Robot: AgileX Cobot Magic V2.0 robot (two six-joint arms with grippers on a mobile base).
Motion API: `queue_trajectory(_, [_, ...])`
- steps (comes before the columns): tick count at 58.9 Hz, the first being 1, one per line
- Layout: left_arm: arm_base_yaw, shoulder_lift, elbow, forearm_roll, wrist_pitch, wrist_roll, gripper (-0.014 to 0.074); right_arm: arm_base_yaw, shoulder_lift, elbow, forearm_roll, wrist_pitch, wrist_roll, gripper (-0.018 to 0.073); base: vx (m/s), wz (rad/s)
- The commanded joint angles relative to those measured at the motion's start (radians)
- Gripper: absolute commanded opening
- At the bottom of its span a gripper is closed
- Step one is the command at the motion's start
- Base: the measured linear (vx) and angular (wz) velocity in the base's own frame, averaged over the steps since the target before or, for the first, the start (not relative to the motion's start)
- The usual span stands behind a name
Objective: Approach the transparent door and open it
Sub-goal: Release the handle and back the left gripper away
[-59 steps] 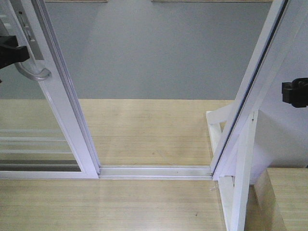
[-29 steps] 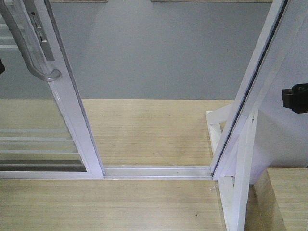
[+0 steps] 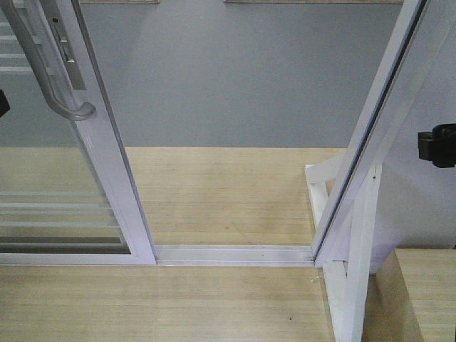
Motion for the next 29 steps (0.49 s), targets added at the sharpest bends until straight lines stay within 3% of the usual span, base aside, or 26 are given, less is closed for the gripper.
queue_trajectory(1, [-0.004, -0.044, 0.002, -0.013, -0.057, -0.013, 0.0003, -0.005, -0.011, -0.028, -0.009, -0.062, -0.008, 0.0567, 0.00, 0.00])
queue_trajectory(5, [-0.004, -0.094, 0.048, -0.015, -0.069, -0.049, 0.0003, -0.005, -0.011, -0.028, -0.010, -0.062, -0.008, 0.0567, 0.00, 0.00])
queue_trajectory(13, [-0.004, -0.216, 0.164, 0.023, -0.159, -0.204, 0.0003, -0.005, -0.011, -0.028, -0.010, -0.062, -0.008, 0.0567, 0.00, 0.00])
queue_trajectory(19, [-0.003, -0.306, 0.234, 0.241, -0.178, -0.358, 0.0003, -0.005, -0.011, -0.028, -0.010, -0.062, -0.008, 0.0567, 0.00, 0.00])
queue_trajectory(24, [-0.003, -0.380, 0.287, 0.489, -0.190, -0.552, 0.0003, -0.005, -0.011, -0.028, -0.010, -0.062, -0.008, 0.0567, 0.00, 0.00])
queue_trajectory(29, [0.003, -0.443, 0.339, 0.680, -0.210, -0.737, 0.0003, -0.005, -0.011, -0.028, -0.010, -0.062, -0.008, 0.0567, 0.00, 0.00])
